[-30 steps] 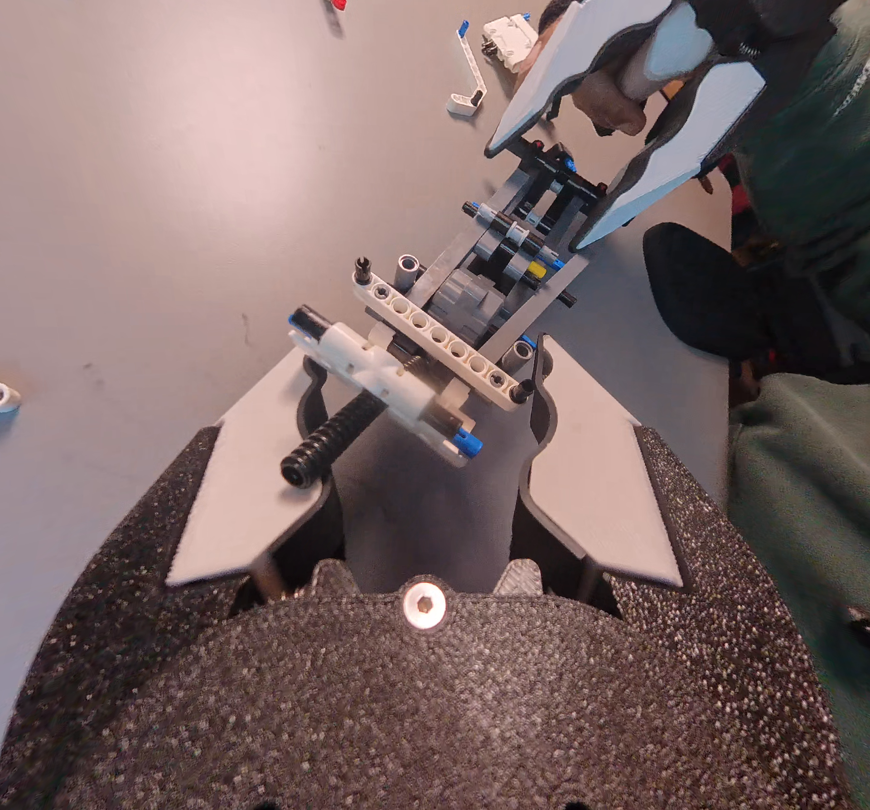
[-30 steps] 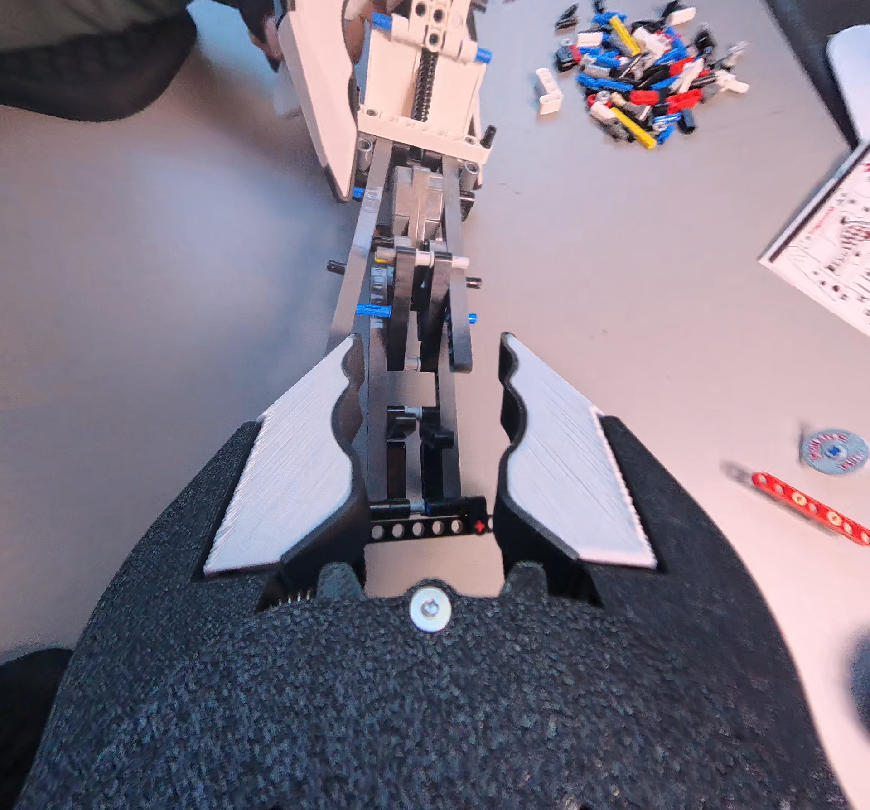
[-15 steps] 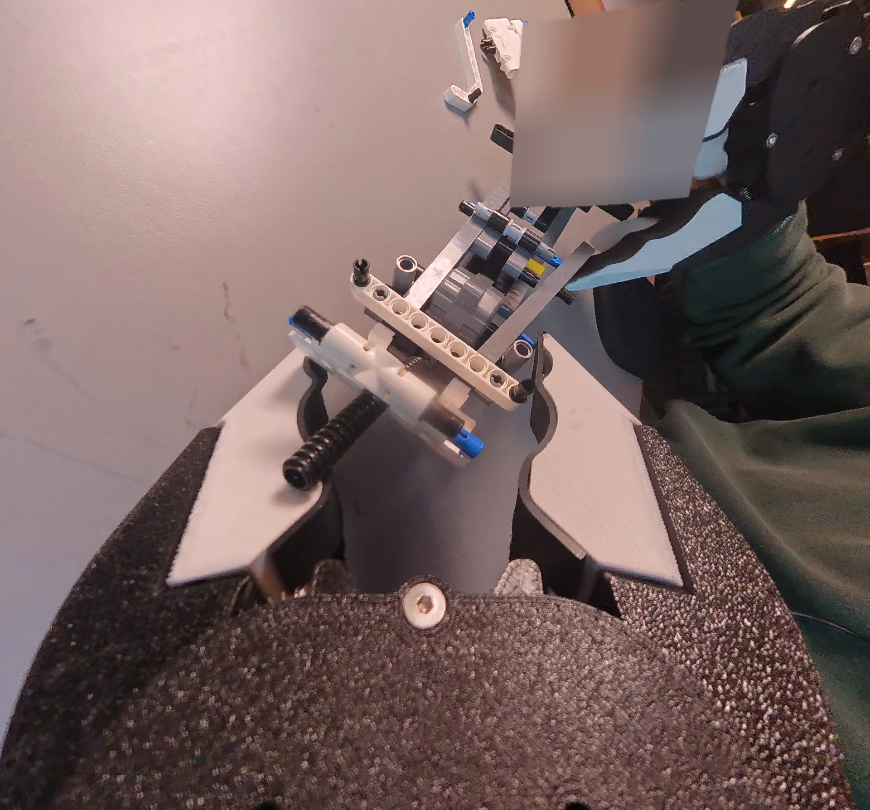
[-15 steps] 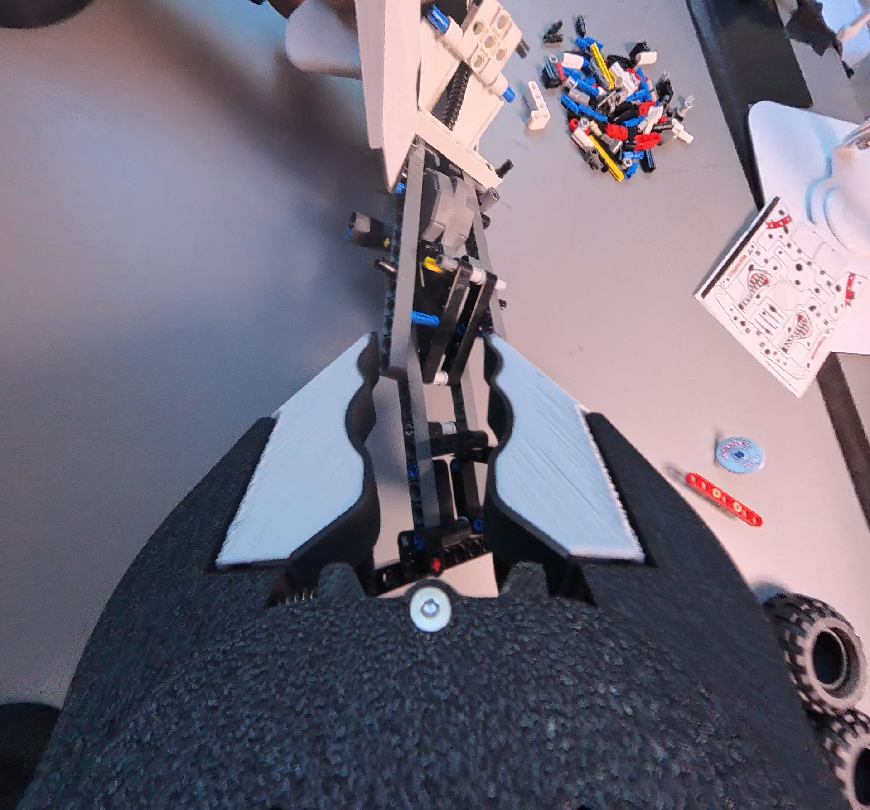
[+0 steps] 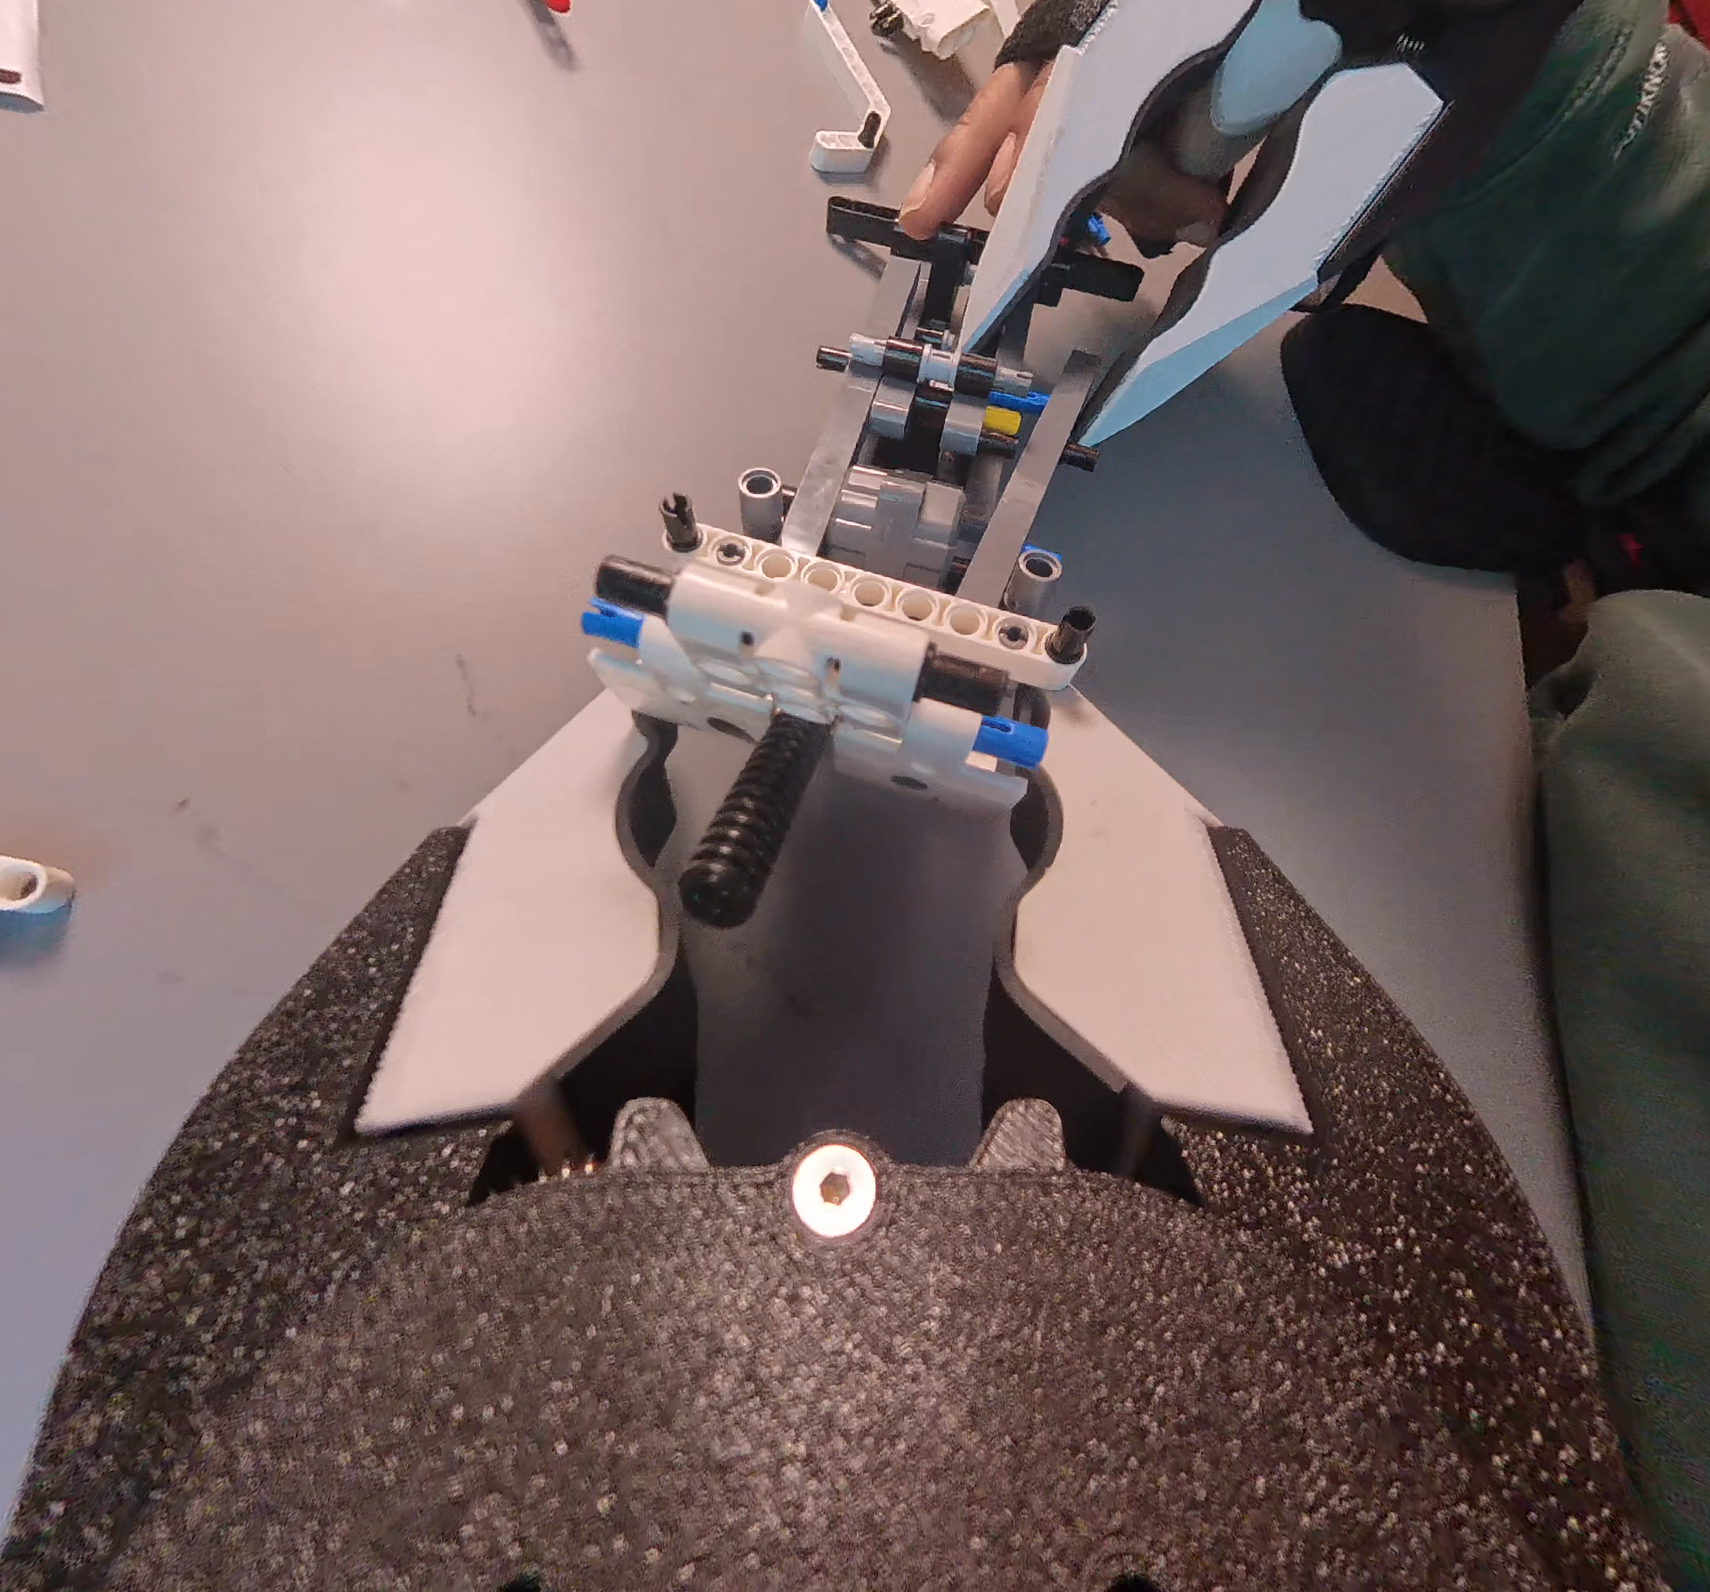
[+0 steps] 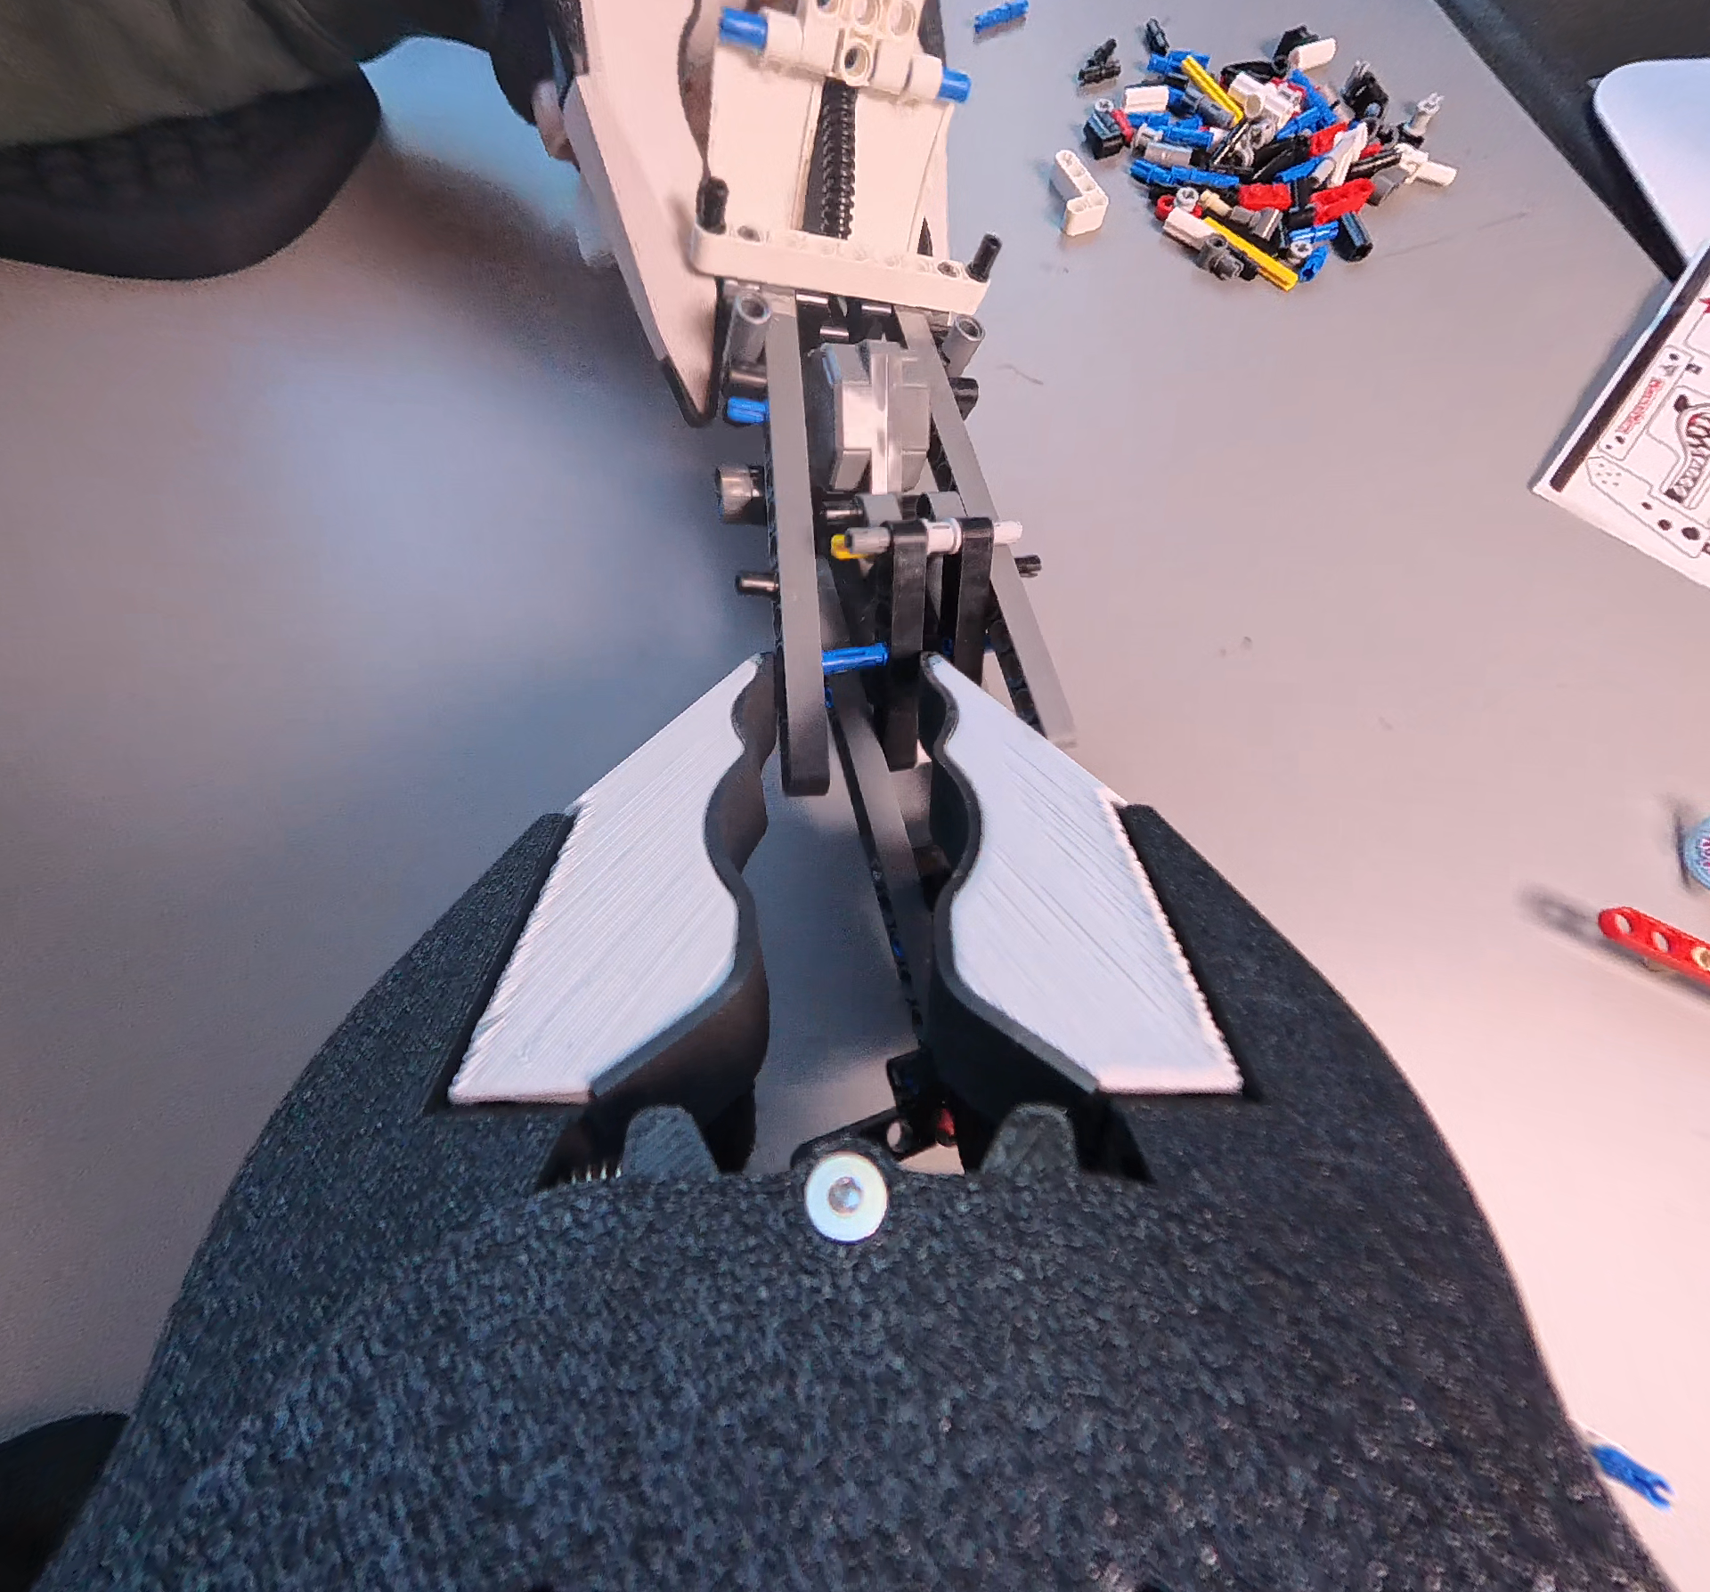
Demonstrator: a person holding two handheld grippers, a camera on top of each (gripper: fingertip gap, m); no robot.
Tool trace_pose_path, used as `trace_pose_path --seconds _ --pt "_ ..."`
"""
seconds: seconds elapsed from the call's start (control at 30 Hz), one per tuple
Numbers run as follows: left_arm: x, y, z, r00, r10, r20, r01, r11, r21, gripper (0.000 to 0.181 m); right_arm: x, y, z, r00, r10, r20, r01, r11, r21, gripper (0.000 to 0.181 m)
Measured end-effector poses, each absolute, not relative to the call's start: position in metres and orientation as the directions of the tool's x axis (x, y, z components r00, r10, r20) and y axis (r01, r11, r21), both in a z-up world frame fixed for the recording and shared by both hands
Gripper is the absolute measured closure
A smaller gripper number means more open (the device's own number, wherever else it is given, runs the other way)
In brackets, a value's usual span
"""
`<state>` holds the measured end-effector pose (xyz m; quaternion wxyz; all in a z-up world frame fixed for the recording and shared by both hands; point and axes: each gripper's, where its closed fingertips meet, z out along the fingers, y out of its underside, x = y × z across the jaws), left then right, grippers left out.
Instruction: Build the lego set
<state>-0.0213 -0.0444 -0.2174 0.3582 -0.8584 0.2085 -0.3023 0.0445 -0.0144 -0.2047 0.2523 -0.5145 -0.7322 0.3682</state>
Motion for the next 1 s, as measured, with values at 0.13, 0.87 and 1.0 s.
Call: trace_pose_path --seconds 0.13,0.87,1.0 --pt "-0.019 -0.045 -0.219 0.721 -0.623 0.303 -0.213 -0.616 -0.759 0.110 0.052 -0.010 -0.194 -0.350 0.937 0.017 0.563 0.225 -0.796 0.132" --pt "-0.018 -0.057 -0.224 0.665 -0.736 0.126 -0.390 -0.486 -0.782 0.113 0.038 -0.021 -0.228 -0.572 0.801 0.180 0.567 0.544 -0.619 0.113" --pt "-0.017 -0.058 -0.224 0.661 -0.739 0.130 -0.389 -0.486 -0.783 0.113 0.038 -0.021 -0.227 -0.576 0.789 0.213 0.533 0.560 -0.635 0.114"
